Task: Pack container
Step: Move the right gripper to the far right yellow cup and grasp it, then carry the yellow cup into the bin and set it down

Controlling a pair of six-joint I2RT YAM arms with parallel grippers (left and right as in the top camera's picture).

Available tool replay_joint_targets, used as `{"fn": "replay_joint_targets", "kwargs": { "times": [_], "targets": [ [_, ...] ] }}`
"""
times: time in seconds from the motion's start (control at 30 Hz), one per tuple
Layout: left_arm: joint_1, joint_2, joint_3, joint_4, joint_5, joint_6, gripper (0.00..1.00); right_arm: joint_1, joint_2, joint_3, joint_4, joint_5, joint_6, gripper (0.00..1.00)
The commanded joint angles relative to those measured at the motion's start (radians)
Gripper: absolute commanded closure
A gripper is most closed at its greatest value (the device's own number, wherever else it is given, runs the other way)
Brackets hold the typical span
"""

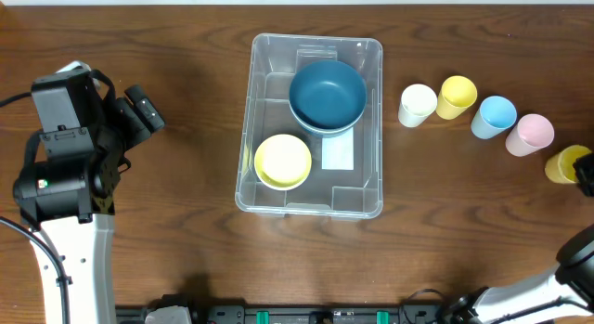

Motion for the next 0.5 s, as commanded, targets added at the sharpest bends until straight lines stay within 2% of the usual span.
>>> {"fn": "replay_joint_targets", "kwargs": {
  "times": [0.0,0.2,0.33,0.47],
  "targets": [
    [0.005,-0.003,0.017,-0.002,-0.008,-0.002,0.02,0.015,-0.15,0.006,-0.021,0.033,0.039,0.99],
    [0.005,-0.003,0.017,-0.002,-0.008,-0.002,0.02,0.171,-0.4,0.006,-0.042,0.034,0.052,0.99],
    [0.005,-0.003,0.017,-0.002,-0.008,-0.002,0.02,0.401,-0.539,0.007,-0.041,-0.003,0.031,0.99],
    [0.005,-0.003,0.017,-0.002,-0.008,-0.002,0.02,0.707,-0.587,0.008,-0.054,-0.013,-0.013,0.99]
  ]
}}
